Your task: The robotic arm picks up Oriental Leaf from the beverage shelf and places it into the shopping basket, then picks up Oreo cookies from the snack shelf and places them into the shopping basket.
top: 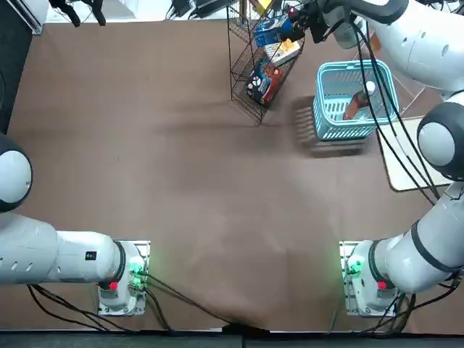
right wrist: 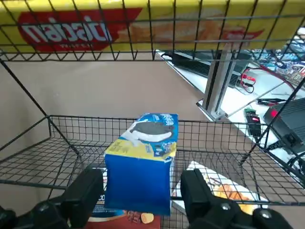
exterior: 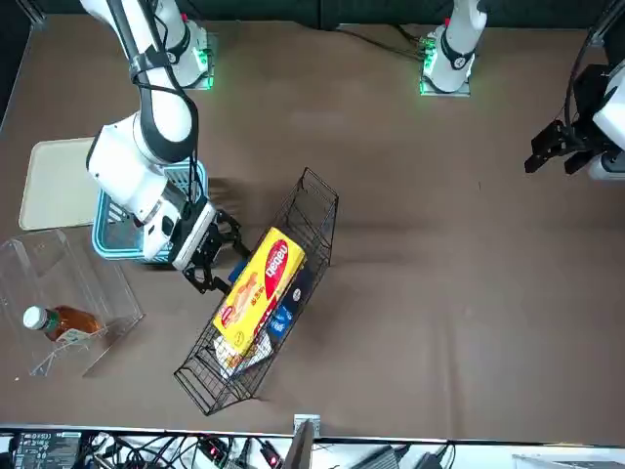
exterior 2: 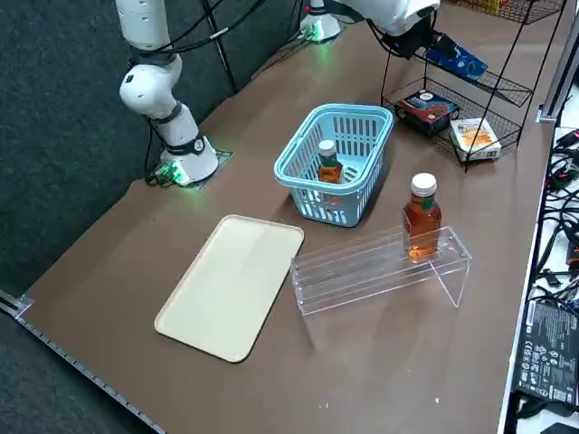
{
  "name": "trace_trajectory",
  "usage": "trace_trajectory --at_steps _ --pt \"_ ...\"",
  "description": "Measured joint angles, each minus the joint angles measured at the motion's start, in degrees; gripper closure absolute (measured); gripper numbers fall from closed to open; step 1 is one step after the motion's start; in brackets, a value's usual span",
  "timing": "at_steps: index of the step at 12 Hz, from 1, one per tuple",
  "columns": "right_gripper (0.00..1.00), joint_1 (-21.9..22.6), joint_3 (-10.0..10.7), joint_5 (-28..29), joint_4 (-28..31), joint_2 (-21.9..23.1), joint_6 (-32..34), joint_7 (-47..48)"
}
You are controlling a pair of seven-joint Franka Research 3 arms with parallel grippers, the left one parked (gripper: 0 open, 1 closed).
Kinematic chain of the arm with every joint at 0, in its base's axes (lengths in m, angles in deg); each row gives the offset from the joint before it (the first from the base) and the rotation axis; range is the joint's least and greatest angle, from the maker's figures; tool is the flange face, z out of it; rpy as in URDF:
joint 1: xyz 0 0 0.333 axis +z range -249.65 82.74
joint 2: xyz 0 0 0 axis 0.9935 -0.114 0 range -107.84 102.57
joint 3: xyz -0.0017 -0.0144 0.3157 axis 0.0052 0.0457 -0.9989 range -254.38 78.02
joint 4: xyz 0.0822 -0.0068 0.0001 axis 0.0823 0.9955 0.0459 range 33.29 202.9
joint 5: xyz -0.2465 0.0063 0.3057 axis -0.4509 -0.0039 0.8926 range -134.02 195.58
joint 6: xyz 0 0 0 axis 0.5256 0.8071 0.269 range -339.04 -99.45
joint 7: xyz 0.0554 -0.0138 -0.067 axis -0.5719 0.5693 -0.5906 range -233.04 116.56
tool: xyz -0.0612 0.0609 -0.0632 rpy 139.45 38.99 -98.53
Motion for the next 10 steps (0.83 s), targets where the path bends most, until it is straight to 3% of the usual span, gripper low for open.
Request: trace_trajectory --at_steps 10 --pt "0.0 0.3 0.0 0.0 -3.2 -3.1 -0.4 0.0"
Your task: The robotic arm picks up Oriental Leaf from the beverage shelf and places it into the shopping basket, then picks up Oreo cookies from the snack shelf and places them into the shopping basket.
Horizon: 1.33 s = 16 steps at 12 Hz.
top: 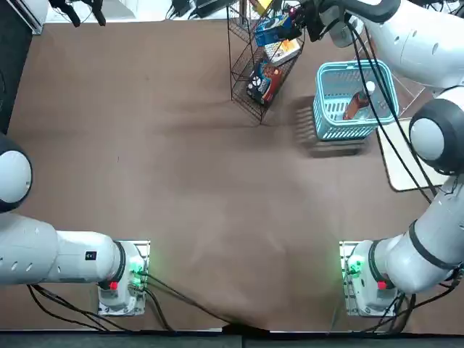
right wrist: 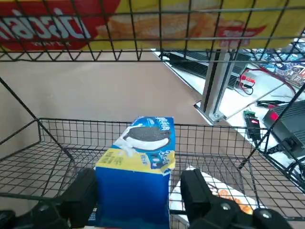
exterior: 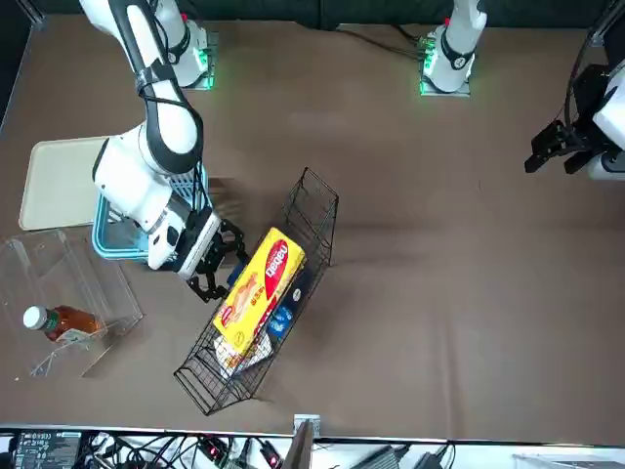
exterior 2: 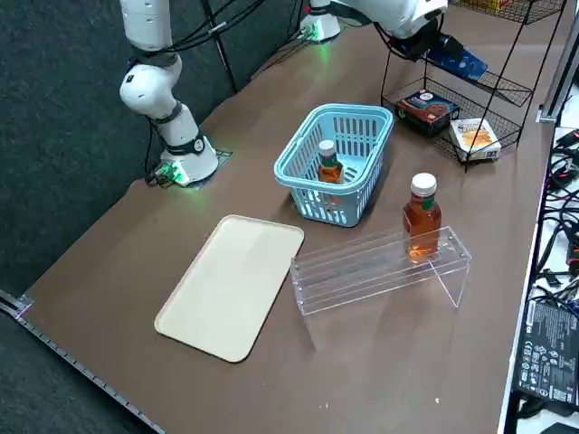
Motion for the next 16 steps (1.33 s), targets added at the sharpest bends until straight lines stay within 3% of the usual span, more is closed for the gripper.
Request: trace_trajectory --at_steps 13,16 --pt "0.0 0.6 0.0 0.7 -1.4 -1.9 -0.2 0.0" --pt "0.04 0.6 0.1 0.9 -1.4 -1.9 -0.2 0.0"
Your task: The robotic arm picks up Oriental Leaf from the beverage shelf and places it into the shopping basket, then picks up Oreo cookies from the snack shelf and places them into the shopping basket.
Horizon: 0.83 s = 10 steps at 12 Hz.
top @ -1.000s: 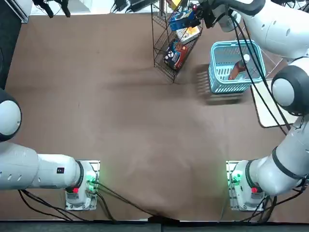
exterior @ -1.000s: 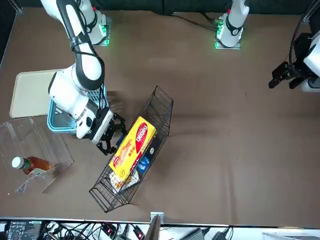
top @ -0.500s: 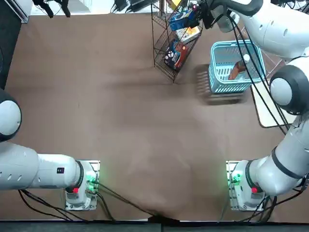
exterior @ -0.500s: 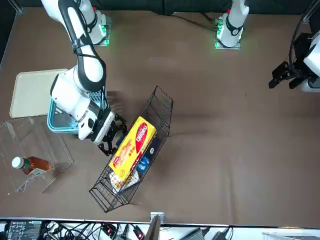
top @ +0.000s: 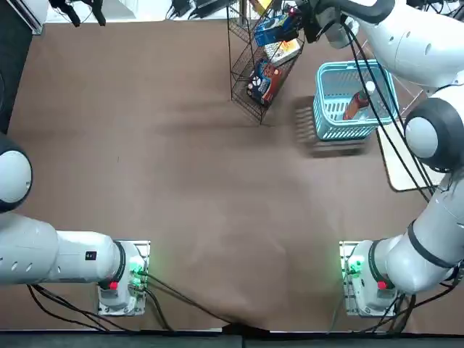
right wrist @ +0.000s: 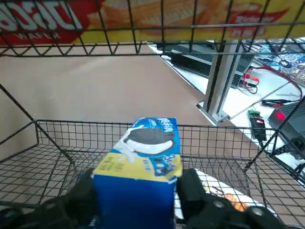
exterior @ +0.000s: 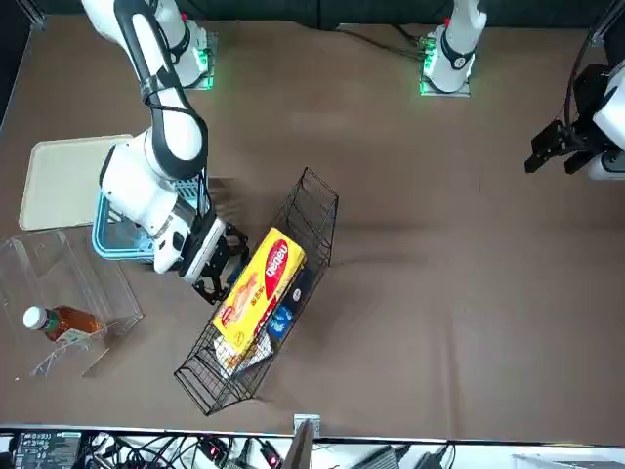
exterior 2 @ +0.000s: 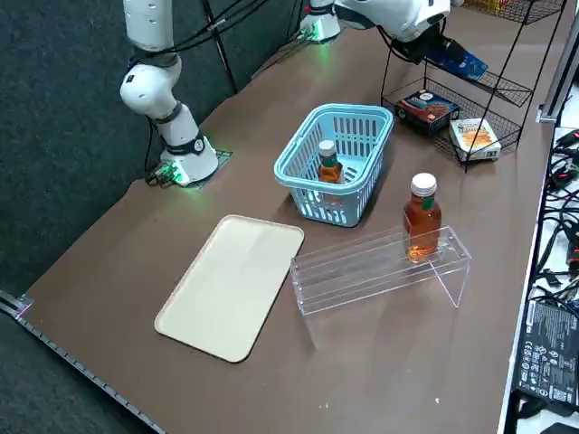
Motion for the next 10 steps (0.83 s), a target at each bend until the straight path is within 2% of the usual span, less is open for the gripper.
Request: trace_trajectory --at_steps 1,3,4,10 --pt "0.15 0.0 0.0 0.0 0.0 0.0 0.0 0.0" --pt "0.21 0.0 0.1 0.0 -0.1 0.0 0.0 0.0" --pt "0.3 0.0 0.2 0.0 -0.1 0.0 -0.1 0.0" --pt "0.36 0.1 0.2 0.1 -0.3 0.0 -0.1 0.0"
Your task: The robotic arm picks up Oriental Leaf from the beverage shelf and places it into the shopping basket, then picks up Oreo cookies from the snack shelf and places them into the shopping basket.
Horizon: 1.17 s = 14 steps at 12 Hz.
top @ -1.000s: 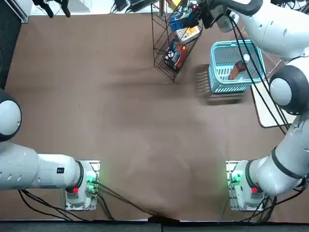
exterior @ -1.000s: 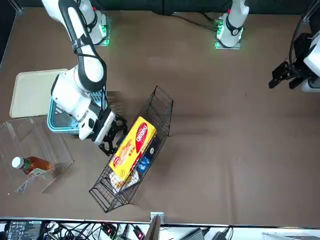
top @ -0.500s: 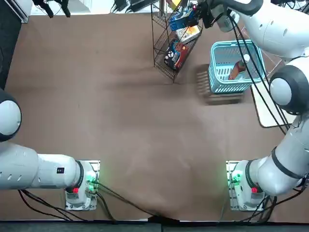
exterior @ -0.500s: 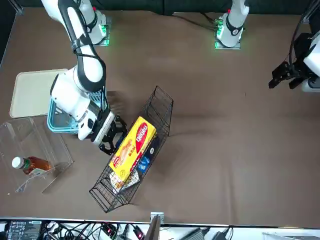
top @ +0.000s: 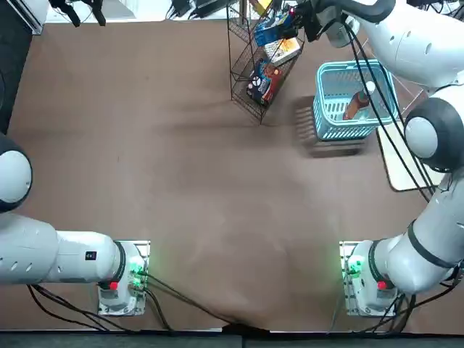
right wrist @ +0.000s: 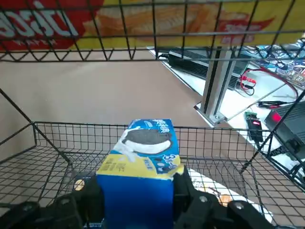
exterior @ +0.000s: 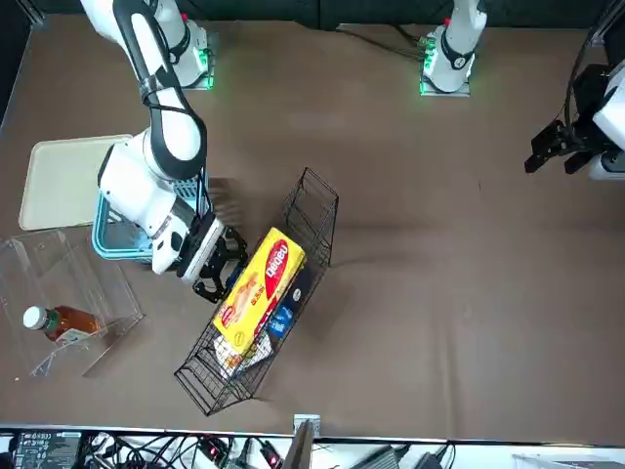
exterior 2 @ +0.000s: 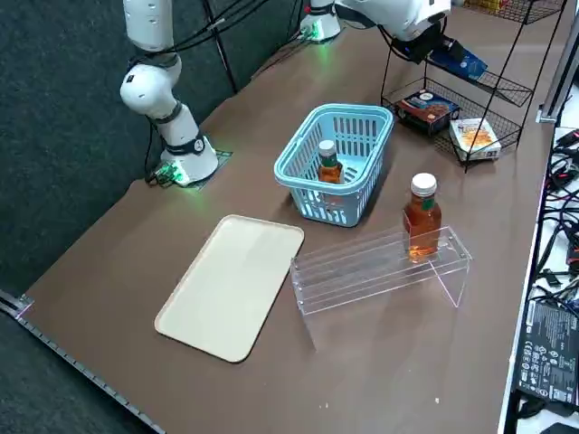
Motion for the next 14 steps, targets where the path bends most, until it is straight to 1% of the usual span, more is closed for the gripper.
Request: trace_trajectory --at_steps 4,10,14 --pt "0.36 0.0 0.2 0.0 -0.5 0.9 0.5 0.0" --pt "0.36 -1.7 0.8 0.1 -0.4 4.0 4.7 -0.7" --pt "0.36 -2.0 0.8 0.2 -0.4 4.7 5.3 -0.9"
